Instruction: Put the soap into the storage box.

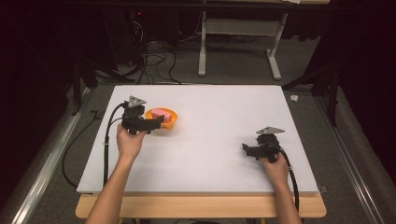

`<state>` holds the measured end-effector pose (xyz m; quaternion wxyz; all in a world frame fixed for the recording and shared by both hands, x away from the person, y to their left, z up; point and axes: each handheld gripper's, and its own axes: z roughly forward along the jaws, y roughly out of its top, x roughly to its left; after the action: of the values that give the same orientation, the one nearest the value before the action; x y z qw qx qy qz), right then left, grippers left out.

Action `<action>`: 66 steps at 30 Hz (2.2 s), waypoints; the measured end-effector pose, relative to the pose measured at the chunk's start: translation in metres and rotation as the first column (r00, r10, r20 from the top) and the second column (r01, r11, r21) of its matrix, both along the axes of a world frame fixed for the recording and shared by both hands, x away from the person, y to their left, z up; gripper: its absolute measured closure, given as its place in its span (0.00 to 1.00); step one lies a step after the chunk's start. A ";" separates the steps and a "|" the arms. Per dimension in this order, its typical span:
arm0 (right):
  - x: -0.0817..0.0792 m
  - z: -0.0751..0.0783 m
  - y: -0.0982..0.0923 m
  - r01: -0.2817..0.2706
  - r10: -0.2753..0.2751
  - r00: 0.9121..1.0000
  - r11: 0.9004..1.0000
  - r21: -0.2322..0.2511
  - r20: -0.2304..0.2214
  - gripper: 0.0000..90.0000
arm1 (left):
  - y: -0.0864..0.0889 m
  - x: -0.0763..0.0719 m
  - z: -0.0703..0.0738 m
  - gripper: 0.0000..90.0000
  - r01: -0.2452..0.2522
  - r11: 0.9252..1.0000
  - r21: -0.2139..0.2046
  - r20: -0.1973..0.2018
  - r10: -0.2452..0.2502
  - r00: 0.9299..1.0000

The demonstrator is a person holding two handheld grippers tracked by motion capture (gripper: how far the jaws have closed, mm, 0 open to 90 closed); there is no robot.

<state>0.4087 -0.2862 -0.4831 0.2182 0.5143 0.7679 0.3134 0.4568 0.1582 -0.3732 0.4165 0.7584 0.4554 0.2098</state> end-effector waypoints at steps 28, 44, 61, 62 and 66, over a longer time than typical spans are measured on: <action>0.000 0.000 0.000 0.000 0.000 1.000 1.000 0.000 0.000 0.19 | 0.009 -0.029 -0.002 0.17 0.038 0.998 -0.052 0.001 -0.038 0.999; 0.000 0.000 0.000 0.000 0.000 1.000 1.000 -0.001 0.000 0.19 | 0.004 -0.040 -0.011 0.18 0.070 0.996 -0.063 -0.019 -0.071 0.997; 0.000 0.000 0.000 0.000 0.000 1.000 1.000 -0.001 0.000 0.19 | -0.005 -0.048 -0.022 0.17 0.102 0.993 -0.063 -0.039 -0.105 0.994; 0.000 0.000 0.000 0.000 0.000 1.000 1.000 -0.002 0.001 0.19 | -0.005 -0.048 -0.024 0.17 0.104 0.993 -0.063 -0.041 -0.106 0.993; 0.000 0.000 0.000 0.000 0.000 1.000 1.000 -0.001 0.000 0.19 | -0.008 -0.048 -0.027 0.18 0.111 0.991 -0.070 -0.049 -0.115 0.992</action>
<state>0.4085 -0.2861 -0.4831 0.2184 0.5142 0.7680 0.3131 0.4089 0.1505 -0.4004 0.4406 0.7738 0.4294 0.1504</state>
